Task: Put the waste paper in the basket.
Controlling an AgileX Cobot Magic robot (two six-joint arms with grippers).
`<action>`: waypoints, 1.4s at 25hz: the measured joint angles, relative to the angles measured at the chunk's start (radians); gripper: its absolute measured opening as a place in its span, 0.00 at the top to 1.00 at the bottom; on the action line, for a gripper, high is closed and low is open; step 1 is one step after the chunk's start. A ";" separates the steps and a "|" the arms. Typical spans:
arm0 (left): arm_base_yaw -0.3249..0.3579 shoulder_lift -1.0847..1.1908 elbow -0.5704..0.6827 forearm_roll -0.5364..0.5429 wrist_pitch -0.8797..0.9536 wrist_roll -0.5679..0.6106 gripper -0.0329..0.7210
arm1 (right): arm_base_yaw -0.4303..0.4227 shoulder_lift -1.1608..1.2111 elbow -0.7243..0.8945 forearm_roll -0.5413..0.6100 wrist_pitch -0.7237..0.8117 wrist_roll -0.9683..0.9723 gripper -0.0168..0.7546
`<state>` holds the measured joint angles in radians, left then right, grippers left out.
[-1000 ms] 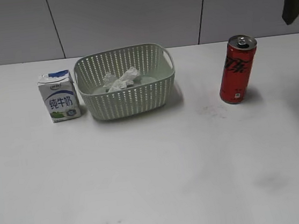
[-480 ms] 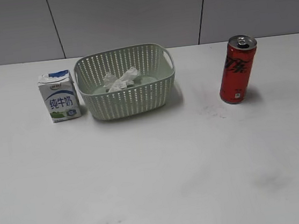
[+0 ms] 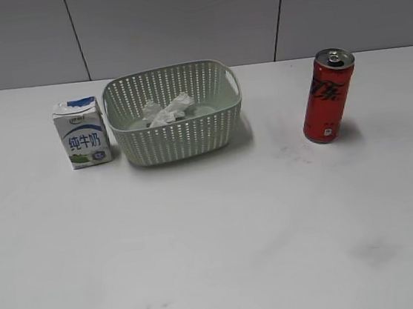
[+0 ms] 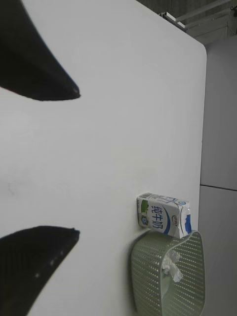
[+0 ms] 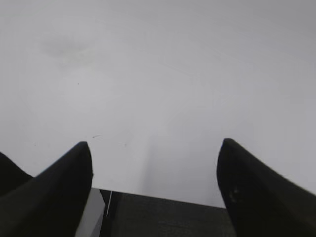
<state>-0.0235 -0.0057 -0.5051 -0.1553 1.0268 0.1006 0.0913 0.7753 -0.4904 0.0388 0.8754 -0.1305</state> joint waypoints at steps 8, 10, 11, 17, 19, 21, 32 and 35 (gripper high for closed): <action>0.000 0.000 0.000 0.000 0.000 0.000 0.18 | 0.000 -0.277 0.067 0.013 0.057 -0.001 0.21; 0.000 0.000 0.000 0.000 0.000 -0.001 0.18 | 0.000 -0.342 0.067 0.017 0.057 -0.001 0.21; 0.000 0.000 0.000 0.000 0.000 0.000 0.18 | 0.000 -0.376 0.067 0.019 0.057 -0.001 0.21; 0.000 0.000 0.000 0.000 0.000 0.000 0.18 | 0.000 -0.555 0.067 0.029 0.059 -0.001 0.21; 0.000 0.000 0.000 0.000 0.000 0.000 0.18 | 0.000 -0.613 0.067 0.031 0.059 -0.001 0.21; 0.000 0.000 0.000 0.000 0.000 0.000 0.18 | 0.000 -0.668 0.068 0.034 0.060 -0.001 0.21; 0.000 0.000 0.001 0.001 0.000 -0.001 0.18 | 0.000 -0.780 0.068 0.039 0.064 -0.001 0.21; 0.000 0.000 0.001 0.001 0.000 0.000 0.18 | 0.000 -0.780 0.068 0.041 0.064 -0.001 0.21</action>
<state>-0.0235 -0.0057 -0.5043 -0.1543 1.0268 0.1007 0.0913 -0.0042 -0.4228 0.0803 0.9396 -0.1312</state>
